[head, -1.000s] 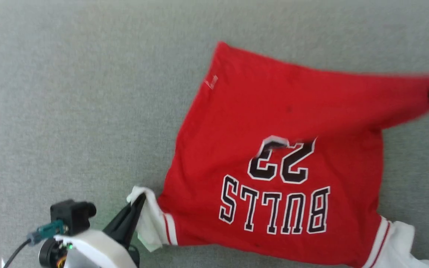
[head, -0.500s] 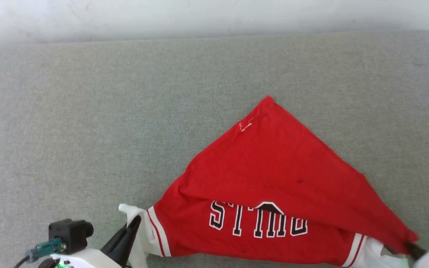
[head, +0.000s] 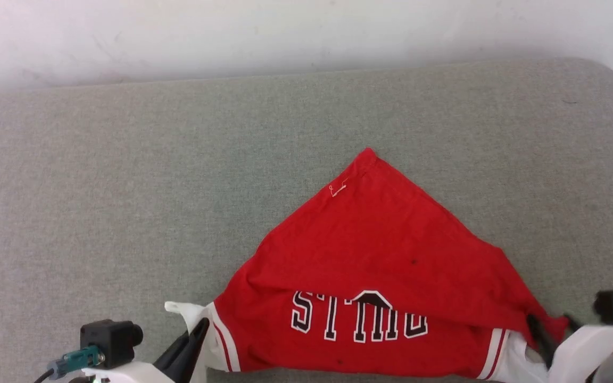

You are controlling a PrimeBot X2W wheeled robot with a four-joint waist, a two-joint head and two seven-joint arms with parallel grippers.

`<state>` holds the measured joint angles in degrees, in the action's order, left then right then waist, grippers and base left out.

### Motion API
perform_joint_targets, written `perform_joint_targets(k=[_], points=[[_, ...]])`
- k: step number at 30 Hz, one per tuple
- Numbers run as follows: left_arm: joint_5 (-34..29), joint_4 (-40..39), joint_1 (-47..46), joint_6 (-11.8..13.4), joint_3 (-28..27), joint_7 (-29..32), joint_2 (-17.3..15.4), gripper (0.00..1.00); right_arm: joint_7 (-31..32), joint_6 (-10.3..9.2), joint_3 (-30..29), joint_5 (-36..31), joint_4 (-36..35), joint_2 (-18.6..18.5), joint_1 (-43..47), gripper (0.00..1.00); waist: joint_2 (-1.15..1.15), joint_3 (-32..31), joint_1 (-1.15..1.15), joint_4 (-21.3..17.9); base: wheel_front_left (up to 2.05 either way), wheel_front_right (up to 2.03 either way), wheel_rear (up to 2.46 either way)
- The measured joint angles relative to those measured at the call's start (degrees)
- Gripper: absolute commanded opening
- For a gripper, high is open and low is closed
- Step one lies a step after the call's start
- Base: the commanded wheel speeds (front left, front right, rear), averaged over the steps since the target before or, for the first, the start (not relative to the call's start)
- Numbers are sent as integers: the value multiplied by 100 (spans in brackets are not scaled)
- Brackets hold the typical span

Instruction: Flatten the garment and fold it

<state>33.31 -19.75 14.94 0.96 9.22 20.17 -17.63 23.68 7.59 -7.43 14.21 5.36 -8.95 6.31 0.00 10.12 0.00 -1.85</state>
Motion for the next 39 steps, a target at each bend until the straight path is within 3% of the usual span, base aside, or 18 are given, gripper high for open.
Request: perform_joint_targets(k=[2,8,11,12,16,22,26,34,35,36,39], points=[[-5,-14,-1,12,8,-2,-1,0,171,-5,-101,168,-430,-59,-12,100,0,34,1,15,0,0,0],[-10,-65,-39,7,99,-88,55,0,1278,-7,-233,612,-2727,-423,-303,100,0,233,1,105,0,0,0],[-11,-40,-225,-64,191,-142,118,0,1734,-7,-103,601,-3237,-579,-954,100,0,363,1,188,0,0,0],[-11,12,-368,-124,242,-185,136,0,1926,-7,236,452,-3237,-812,-1477,100,0,449,2,266,0,0,0],[-12,118,-585,-208,345,-240,179,0,1909,-4,882,283,-2607,-875,-2718,100,0,632,2,453,0,0,0],[-12,288,-860,-350,464,-309,229,0,1825,-4,1757,32,-665,-883,-4120,100,0,908,2,797,0,0,0],[-12,402,-1058,-412,554,-339,288,0,2119,-5,2269,49,366,-989,-4486,100,0,1088,2,1049,0,0,0],[-2,595,-1202,-493,594,-466,316,0,2092,-4,2893,225,1382,-1254,-4791,100,0,1455,-1,1429,0,0,0],[-2,609,-1209,-493,593,-482,315,0,2080,-4,2916,240,1441,-1267,-4873,45,0,1493,-1,1459,0,0,0],[-1,622,-1215,-493,592,-491,315,0,2057,-4,2951,248,1492,-1279,-4937,0,0,1529,-1,1483,0,0,0],[5,655,-1278,-494,582,-506,311,0,1960,-4,3059,364,1619,-1288,-5105,0,1,1601,0,1523,0,0,0]])
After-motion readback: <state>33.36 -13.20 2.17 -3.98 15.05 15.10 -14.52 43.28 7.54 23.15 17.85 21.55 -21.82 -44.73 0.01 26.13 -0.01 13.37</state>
